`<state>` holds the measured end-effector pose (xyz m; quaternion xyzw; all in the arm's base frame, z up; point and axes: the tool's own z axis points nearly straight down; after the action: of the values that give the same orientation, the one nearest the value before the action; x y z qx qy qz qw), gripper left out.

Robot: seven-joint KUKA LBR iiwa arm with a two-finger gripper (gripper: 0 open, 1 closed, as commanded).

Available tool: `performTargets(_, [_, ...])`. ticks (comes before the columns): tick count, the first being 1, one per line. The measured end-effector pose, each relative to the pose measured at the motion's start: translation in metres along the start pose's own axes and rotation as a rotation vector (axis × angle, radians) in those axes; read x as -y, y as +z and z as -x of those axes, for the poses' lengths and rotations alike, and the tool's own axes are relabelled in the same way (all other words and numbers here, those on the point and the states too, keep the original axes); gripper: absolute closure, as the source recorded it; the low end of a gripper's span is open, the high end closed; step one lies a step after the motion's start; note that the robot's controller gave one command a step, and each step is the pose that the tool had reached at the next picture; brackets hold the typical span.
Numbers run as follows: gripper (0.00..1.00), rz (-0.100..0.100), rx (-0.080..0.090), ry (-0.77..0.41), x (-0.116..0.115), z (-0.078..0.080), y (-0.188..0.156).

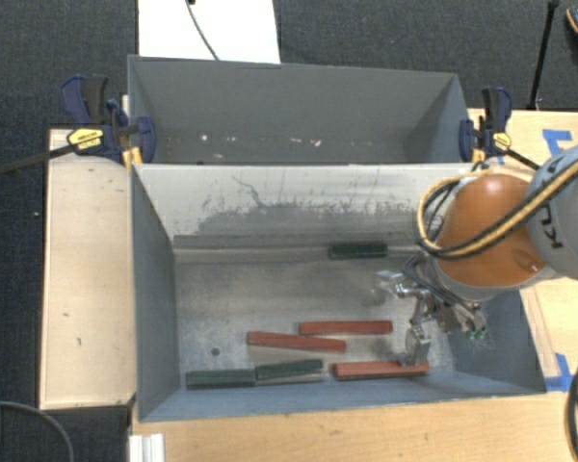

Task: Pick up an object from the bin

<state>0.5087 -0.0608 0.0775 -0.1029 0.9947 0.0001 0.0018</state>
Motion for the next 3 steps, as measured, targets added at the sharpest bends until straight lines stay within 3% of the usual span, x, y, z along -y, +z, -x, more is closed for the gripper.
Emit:
performTargets(1, [1.0,0.0,-0.001,-0.034,0.0596,0.0251,-0.0087])
performTargets(2, [0.0,0.0,-0.001,-0.034,0.0596,0.0251,-0.0087])
performTargets(3, [0.0,0.0,-0.001,-0.034,0.0596,0.0251,-0.0087])
